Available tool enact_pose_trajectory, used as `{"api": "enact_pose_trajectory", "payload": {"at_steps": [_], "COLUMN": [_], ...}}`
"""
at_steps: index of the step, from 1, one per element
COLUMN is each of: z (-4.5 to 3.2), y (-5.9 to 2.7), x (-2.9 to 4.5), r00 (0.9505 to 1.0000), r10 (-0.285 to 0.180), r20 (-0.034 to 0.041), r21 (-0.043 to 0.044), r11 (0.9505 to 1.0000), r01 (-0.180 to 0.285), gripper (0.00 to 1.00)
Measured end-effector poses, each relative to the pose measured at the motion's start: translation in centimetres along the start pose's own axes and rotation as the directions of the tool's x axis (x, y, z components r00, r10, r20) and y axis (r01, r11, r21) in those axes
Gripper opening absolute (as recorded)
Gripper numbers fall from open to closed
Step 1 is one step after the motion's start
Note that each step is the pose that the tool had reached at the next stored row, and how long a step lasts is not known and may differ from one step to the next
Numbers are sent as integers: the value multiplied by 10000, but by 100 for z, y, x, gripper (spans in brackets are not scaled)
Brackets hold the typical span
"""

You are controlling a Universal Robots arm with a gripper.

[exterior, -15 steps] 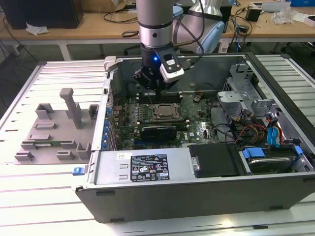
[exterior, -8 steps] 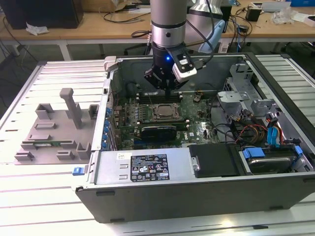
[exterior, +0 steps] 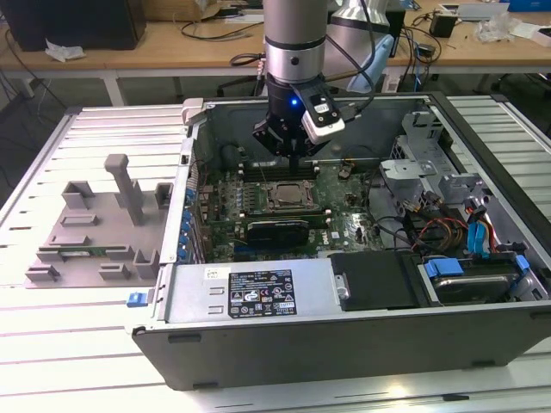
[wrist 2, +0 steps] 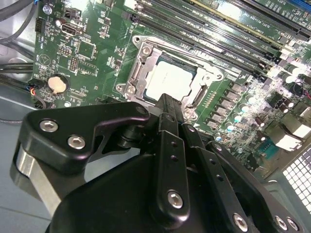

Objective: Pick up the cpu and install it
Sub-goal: 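Install the first cpu locking lever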

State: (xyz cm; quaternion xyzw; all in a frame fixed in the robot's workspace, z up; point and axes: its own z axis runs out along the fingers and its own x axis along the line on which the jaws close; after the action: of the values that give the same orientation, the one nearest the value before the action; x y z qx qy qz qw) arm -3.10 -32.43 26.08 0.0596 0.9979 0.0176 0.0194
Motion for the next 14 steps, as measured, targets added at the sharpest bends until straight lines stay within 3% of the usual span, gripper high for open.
{"api": "enact_pose_trajectory", "payload": {"at_steps": [5, 14], "z": [0, -5], "y": [-1, -15], "x": [13, 126], "r00": [10000, 10000], "r10": [0, -1], "r20": [0, 0], "r21": [-2, -1], "r11": [10000, 10000], "r01": [0, 1], "gripper": [11, 11]}}
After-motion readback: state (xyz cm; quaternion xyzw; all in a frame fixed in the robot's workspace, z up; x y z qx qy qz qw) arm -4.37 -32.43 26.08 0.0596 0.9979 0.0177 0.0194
